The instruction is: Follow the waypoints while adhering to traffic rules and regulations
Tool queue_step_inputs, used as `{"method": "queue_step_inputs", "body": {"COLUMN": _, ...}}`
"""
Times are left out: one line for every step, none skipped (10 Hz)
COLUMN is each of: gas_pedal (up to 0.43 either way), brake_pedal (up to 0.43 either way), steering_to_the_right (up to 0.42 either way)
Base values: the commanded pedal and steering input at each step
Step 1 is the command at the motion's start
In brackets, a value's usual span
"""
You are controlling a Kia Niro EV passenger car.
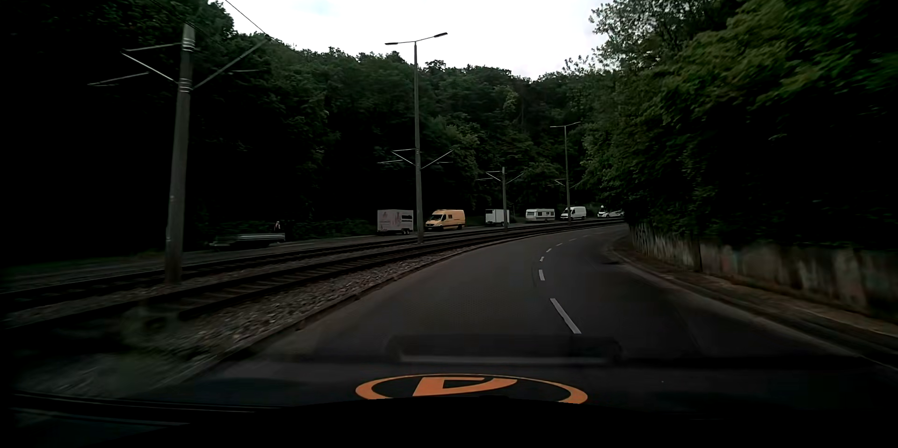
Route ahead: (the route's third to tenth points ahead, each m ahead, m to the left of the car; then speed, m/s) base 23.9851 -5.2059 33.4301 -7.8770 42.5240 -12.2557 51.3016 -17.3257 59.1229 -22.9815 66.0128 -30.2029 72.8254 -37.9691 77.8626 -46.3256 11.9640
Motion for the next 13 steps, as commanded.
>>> {"method": "queue_step_inputs", "body": {"gas_pedal": 0.098, "brake_pedal": 0.000, "steering_to_the_right": 0.051}}
{"method": "queue_step_inputs", "body": {"gas_pedal": 0.098, "brake_pedal": 0.000, "steering_to_the_right": 0.056}}
{"method": "queue_step_inputs", "body": {"gas_pedal": 0.110, "brake_pedal": 0.000, "steering_to_the_right": 0.058}}
{"method": "queue_step_inputs", "body": {"gas_pedal": 0.110, "brake_pedal": 0.000, "steering_to_the_right": 0.060}}
{"method": "queue_step_inputs", "body": {"gas_pedal": 0.130, "brake_pedal": 0.000, "steering_to_the_right": 0.060}}
{"method": "queue_step_inputs", "body": {"gas_pedal": 0.130, "brake_pedal": 0.000, "steering_to_the_right": 0.060}}
{"method": "queue_step_inputs", "body": {"gas_pedal": 0.130, "brake_pedal": 0.000, "steering_to_the_right": 0.060}}
{"method": "queue_step_inputs", "body": {"gas_pedal": 0.138, "brake_pedal": 0.000, "steering_to_the_right": 0.059}}
{"method": "queue_step_inputs", "body": {"gas_pedal": 0.138, "brake_pedal": 0.000, "steering_to_the_right": 0.059}}
{"method": "queue_step_inputs", "body": {"gas_pedal": 0.138, "brake_pedal": 0.000, "steering_to_the_right": 0.059}}
{"method": "queue_step_inputs", "body": {"gas_pedal": 0.138, "brake_pedal": 0.000, "steering_to_the_right": 0.054}}
{"method": "queue_step_inputs", "body": {"gas_pedal": 0.130, "brake_pedal": 0.000, "steering_to_the_right": 0.045}}
{"method": "queue_step_inputs", "body": {"gas_pedal": 0.130, "brake_pedal": 0.000, "steering_to_the_right": 0.042}}
